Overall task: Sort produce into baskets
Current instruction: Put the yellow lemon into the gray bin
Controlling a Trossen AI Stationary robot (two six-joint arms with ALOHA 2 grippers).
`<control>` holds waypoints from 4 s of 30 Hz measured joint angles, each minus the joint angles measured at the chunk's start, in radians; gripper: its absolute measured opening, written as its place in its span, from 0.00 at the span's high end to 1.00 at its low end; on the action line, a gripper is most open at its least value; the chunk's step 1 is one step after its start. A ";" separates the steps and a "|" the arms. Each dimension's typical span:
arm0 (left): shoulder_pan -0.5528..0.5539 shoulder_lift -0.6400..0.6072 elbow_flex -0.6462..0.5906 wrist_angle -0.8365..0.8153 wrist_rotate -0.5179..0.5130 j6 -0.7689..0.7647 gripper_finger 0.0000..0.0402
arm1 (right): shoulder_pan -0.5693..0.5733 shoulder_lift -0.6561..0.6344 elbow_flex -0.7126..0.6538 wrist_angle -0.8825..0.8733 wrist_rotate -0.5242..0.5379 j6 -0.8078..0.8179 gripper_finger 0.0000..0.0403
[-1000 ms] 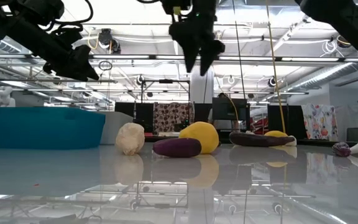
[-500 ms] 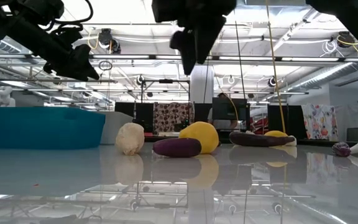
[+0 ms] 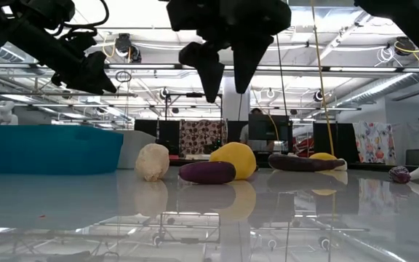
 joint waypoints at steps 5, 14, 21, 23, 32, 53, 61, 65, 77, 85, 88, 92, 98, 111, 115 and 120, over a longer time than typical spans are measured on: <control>0.000 0.000 0.000 0.000 0.000 0.001 0.29 | -0.001 0.014 0.000 -0.023 0.000 -0.016 0.22; 0.000 0.000 0.000 -0.002 0.001 0.002 0.29 | 0.022 0.070 -0.002 -0.009 -0.038 -0.049 0.22; 0.000 0.000 0.000 0.000 0.000 0.019 0.29 | 0.035 0.119 -0.002 0.006 -0.029 -0.052 0.22; 0.000 0.000 0.000 0.000 0.001 0.019 0.29 | 0.035 0.134 -0.002 0.005 -0.027 -0.051 0.22; 0.000 0.000 0.000 0.000 0.001 0.019 0.29 | 0.034 0.198 -0.002 0.001 0.029 -0.038 0.22; 0.000 0.000 0.000 0.000 0.000 0.019 0.29 | 0.031 0.181 -0.002 -0.004 0.026 -0.036 0.62; 0.000 0.000 0.000 0.000 0.000 0.019 0.29 | -0.019 0.087 -0.002 0.071 0.071 -0.082 0.59; 0.000 0.000 0.000 0.005 -0.001 0.019 0.29 | -0.064 0.047 -0.001 0.213 0.136 -0.124 0.59; 0.000 0.000 0.000 0.006 0.005 0.018 0.29 | -0.230 0.043 -0.001 0.921 0.044 -0.133 0.58; 0.000 0.000 0.000 0.005 0.004 0.019 0.29 | -0.316 0.066 0.001 1.155 -0.028 0.108 0.58; 0.000 0.000 0.000 0.006 0.003 0.019 0.29 | -0.347 0.110 0.000 1.210 -0.027 0.170 0.58; 0.002 0.001 -0.002 -0.003 -0.034 0.019 0.29 | -0.375 0.160 -0.001 1.298 -0.037 0.219 0.58; 0.003 0.006 -0.002 -0.004 -0.064 0.019 0.29 | -0.398 0.186 -0.001 1.330 -0.039 0.372 0.58; 0.002 0.020 -0.001 -0.035 -0.228 -0.007 0.29 | -0.445 0.196 -0.002 1.258 -0.083 0.574 0.37; 0.002 0.020 -0.001 -0.035 -0.224 -0.007 0.29 | -0.445 0.195 -0.002 1.260 -0.082 0.566 0.29; 0.002 0.020 -0.001 -0.035 -0.220 -0.006 0.29 | -0.445 0.187 -0.002 1.247 -0.083 0.533 0.25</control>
